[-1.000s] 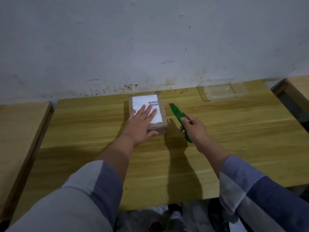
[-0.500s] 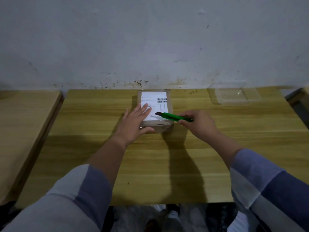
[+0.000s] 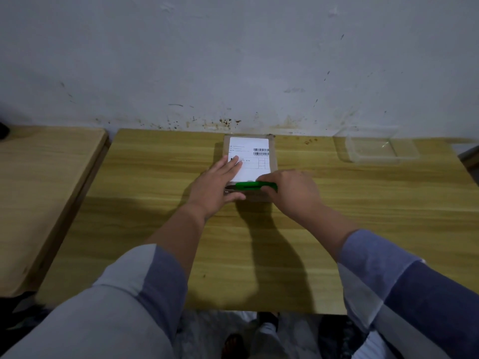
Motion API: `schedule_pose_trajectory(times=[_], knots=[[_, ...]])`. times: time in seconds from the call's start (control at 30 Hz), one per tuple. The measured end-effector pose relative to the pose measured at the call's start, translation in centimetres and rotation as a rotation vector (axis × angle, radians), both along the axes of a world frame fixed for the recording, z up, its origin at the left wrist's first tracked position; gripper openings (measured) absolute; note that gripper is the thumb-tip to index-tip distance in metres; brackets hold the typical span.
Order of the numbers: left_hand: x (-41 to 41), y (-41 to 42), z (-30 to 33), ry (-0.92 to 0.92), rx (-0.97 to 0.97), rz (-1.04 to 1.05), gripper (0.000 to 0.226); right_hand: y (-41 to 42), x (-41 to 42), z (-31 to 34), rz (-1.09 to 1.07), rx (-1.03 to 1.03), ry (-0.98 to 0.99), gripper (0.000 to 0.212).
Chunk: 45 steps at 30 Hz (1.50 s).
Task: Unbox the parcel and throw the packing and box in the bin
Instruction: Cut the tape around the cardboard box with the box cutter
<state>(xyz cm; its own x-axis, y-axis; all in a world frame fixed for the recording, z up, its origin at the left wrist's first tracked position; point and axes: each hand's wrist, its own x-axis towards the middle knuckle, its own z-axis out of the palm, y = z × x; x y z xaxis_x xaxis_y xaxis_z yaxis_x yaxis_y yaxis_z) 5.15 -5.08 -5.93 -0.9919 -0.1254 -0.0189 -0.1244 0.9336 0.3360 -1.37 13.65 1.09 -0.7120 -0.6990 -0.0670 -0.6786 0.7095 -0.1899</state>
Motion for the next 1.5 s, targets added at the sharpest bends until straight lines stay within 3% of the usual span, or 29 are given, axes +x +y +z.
schedule_pose_trajectory(times=[0.8,1.13,1.5], knots=[[0.0,0.1,-0.1,-0.043,0.037,0.003,0.085,-0.1,-0.4,-0.3,0.094,0.113,0.214,0.027],[-0.3,0.1,-0.2,-0.088,-0.021,0.003,0.086,2.3,-1.5,-0.1,0.04,0.134,0.227,0.036],[-0.1,0.6,-0.1,-0.08,-0.044,0.008,0.083,6.8,-2.1,0.6,-0.127,0.172,0.179,0.031]])
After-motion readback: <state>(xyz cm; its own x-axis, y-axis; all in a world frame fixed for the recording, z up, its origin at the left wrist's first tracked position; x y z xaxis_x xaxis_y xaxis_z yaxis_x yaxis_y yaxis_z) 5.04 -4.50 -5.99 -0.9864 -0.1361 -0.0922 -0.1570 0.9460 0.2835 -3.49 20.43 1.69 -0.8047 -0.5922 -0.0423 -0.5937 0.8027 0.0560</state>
